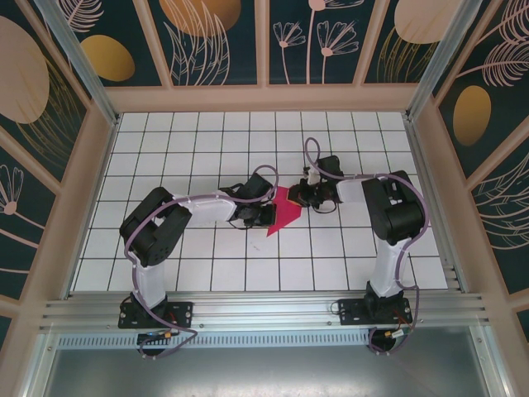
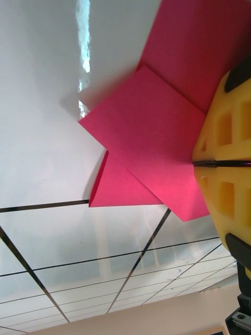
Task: Fold a paper plane with a square sheet of paper (pick it up from the middle)
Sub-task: Fourth fold the wing at the center of the table.
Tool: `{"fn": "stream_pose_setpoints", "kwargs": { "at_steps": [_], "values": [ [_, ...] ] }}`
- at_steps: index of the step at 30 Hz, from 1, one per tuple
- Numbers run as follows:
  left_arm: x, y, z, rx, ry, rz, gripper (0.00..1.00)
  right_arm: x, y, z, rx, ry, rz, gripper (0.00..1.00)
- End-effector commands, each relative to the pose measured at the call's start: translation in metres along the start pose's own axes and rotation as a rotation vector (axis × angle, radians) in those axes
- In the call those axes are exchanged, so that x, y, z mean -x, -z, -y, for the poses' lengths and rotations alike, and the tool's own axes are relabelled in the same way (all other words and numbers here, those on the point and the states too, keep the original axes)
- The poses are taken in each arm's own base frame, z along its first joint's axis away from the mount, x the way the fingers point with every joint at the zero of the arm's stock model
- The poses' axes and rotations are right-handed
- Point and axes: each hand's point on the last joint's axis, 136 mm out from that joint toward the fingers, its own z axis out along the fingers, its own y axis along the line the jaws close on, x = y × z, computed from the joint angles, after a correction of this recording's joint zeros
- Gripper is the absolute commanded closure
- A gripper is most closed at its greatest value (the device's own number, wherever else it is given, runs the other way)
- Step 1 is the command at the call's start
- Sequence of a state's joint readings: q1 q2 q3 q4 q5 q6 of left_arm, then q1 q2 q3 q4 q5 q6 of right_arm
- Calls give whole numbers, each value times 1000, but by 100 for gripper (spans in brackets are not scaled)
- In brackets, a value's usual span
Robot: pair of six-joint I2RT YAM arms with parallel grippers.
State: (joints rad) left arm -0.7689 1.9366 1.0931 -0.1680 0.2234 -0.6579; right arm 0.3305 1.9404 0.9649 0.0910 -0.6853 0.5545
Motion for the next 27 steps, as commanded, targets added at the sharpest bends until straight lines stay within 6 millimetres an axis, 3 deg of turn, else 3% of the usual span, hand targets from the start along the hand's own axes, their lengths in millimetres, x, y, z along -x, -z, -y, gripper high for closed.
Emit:
{"fn": "stream_pose_setpoints", "kwargs": {
  "at_steps": [1,27],
  "values": [
    [-117,-29,-110,377,51,-355,100,20,2,33,-134,-12,54,89],
    [-120,-28,-113,391,48,-360,100,52,2,42,-181,-49,89,87]
  ]
}}
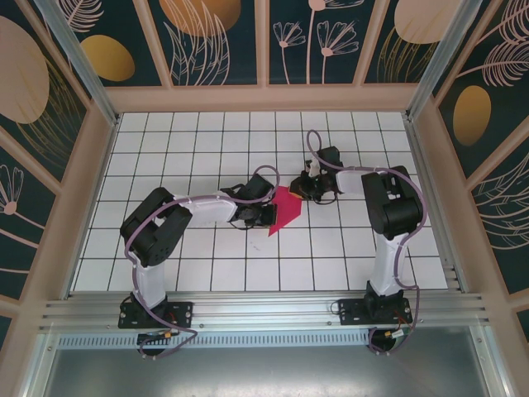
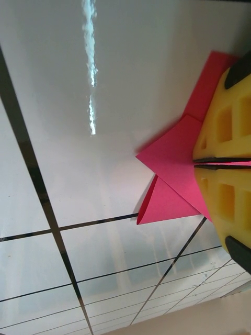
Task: Fold a paper plane with a square sheet of paper (pick it up from the middle)
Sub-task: Fourth fold the wing at the center of the table.
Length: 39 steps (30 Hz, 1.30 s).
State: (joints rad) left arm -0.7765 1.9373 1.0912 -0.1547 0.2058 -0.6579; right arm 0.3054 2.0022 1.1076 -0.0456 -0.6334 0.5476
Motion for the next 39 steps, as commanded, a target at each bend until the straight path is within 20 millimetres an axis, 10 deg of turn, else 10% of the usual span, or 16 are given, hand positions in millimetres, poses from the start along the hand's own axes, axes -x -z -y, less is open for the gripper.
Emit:
{"fn": "stream_pose_setpoints", "kwargs": {
  "at_steps": [1,32,39],
  "values": [
    [-122,-26,-113,383,51,-377,100,26,-1,34,-107,-6,80,87],
    [-122,-26,-111,376,54,-375,100,54,14,39,-91,-22,109,86],
    [-116,-24,-106,361,53,-351,100,55,34,10,-21,25,127,83]
  ]
}}
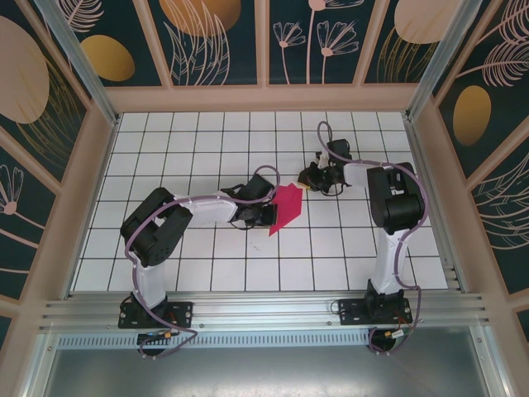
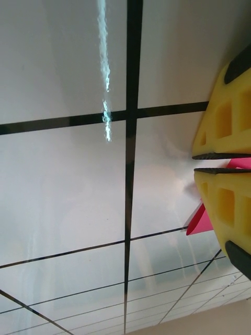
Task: Fold a paper plane with a square sheet of paper (pick it up from the middle)
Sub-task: Fourth fold the wing at the center of the table, then turn over the paper at the center of the table.
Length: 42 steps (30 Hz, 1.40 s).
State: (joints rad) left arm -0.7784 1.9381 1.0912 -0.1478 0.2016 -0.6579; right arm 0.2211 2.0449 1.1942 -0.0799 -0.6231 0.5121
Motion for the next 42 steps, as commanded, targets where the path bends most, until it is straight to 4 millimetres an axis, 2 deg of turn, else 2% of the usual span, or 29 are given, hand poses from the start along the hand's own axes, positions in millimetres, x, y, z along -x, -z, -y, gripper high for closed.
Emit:
{"fn": "stream_pose_setpoints", "kwargs": {
  "at_steps": [1,3,6,10,16,22,26,28,42],
  "values": [
    [-115,-22,-104,353,53,-352,100,13,23,-11,1,52,63,81],
    [-107,-19,-94,324,46,-333,100,7,35,-17,1,67,80,78],
    [-93,-13,-76,262,23,-299,100,-10,48,-17,-28,77,93,73],
    [-91,-3,-53,170,10,-297,100,-44,57,-10,-67,61,88,67],
    [-92,5,-31,82,17,-288,100,-99,53,-2,-99,43,41,64],
    [-91,3,-29,76,17,-283,100,-127,45,6,-126,-7,17,63],
    [-92,2,-29,75,16,-286,100,-136,41,7,-122,-28,11,63],
    [-101,1,-36,88,22,-305,100,-139,39,6,-102,-40,4,63],
    [-108,0,-32,48,28,-326,100,-135,38,-16,2,-62,18,64]
  ]
}}
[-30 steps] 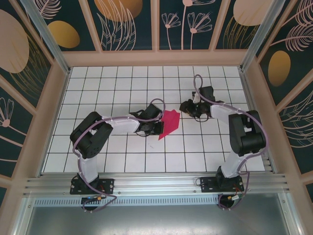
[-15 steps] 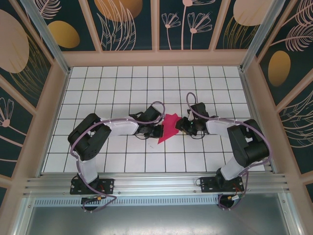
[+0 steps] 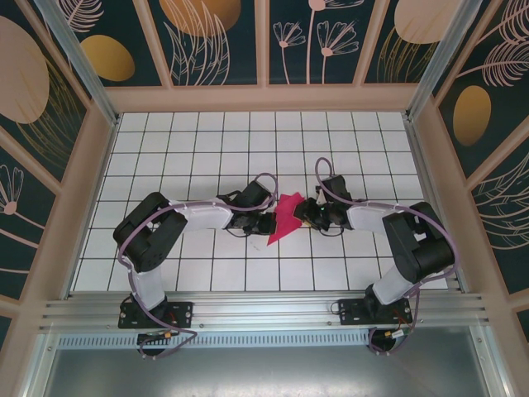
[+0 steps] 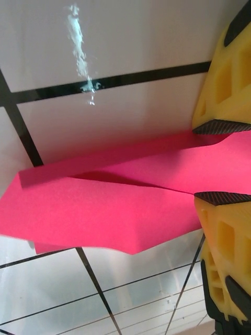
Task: Fold a paper plane with a square sheet of paper (pick it up from the middle)
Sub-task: Turn over the paper at the center of the table.
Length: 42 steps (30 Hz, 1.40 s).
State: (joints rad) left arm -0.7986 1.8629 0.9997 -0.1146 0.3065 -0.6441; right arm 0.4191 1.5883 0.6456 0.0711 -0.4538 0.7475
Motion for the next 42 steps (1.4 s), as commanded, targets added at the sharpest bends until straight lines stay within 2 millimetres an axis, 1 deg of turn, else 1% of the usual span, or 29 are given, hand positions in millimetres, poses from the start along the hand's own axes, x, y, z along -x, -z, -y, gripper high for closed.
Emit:
{"fn": "stream_pose_setpoints", "kwargs": {
  "at_steps": [1,4,9,14,16,20,24,26,30,33,42],
  "values": [
    [-80,-13,-44,134,82,-267,100,-2,3,-17,78,1,2,64],
    [-80,-13,-40,116,84,-265,100,0,3,-19,92,7,7,63],
    [-77,-10,-39,114,89,-249,99,0,3,-9,44,16,18,63],
    [-76,-9,-41,124,110,-230,98,1,11,4,-24,17,39,63],
    [-75,-9,-40,114,122,-221,98,-2,13,7,-27,5,39,62],
    [-74,-8,-38,104,134,-209,98,-12,11,11,-6,-32,8,62],
    [-74,-9,-37,95,138,-208,98,-17,12,14,3,-67,18,63],
    [-74,-8,-36,89,139,-208,98,-20,13,13,18,-73,12,63],
    [-74,-9,-32,68,137,-208,98,-22,12,2,91,-64,3,63],
    [-74,-9,-30,57,138,-208,98,-19,13,-4,116,-62,9,63],
    [-70,-8,-18,-3,143,-199,98,-14,13,-14,148,-49,14,64]
  ]
}}
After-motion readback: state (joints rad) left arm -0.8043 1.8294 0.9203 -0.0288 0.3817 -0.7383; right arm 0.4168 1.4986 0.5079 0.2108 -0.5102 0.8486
